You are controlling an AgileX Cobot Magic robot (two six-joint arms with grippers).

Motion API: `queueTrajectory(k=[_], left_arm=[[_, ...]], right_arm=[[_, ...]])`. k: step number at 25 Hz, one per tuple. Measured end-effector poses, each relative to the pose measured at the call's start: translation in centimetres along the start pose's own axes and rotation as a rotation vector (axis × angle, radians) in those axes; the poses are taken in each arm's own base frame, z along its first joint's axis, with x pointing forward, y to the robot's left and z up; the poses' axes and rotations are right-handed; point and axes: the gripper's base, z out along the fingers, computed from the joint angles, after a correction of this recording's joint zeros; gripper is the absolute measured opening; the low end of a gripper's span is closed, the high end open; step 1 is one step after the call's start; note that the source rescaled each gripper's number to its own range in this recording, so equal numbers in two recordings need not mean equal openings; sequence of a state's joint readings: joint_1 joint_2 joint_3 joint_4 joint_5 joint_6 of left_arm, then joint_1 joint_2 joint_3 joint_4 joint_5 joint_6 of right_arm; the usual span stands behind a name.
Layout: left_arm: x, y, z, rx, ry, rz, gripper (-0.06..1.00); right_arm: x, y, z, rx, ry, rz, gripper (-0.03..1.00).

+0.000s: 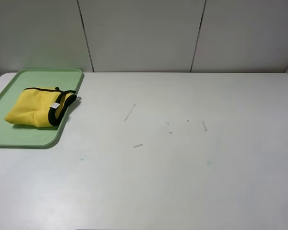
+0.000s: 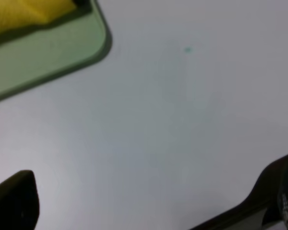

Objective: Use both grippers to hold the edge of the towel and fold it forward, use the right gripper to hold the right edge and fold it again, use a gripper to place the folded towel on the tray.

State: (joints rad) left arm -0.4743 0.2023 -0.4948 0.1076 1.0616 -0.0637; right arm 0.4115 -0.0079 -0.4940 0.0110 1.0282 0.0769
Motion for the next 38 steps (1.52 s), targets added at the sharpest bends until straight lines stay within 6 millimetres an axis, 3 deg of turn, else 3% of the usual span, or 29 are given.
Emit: queueTrajectory(k=[13, 38], left_arm=[[2.0, -1.0, -1.9, -0.114, -0.189, -0.061, 1.00], [1.9, -1.8, -1.8, -0.181, -0.196, -0.087, 1.00]], right_arm=[[0.0, 0.0, 0.0, 0.000, 0.000, 0.000, 1.00], [0.0, 0.0, 0.0, 0.000, 0.000, 0.000, 1.00]])
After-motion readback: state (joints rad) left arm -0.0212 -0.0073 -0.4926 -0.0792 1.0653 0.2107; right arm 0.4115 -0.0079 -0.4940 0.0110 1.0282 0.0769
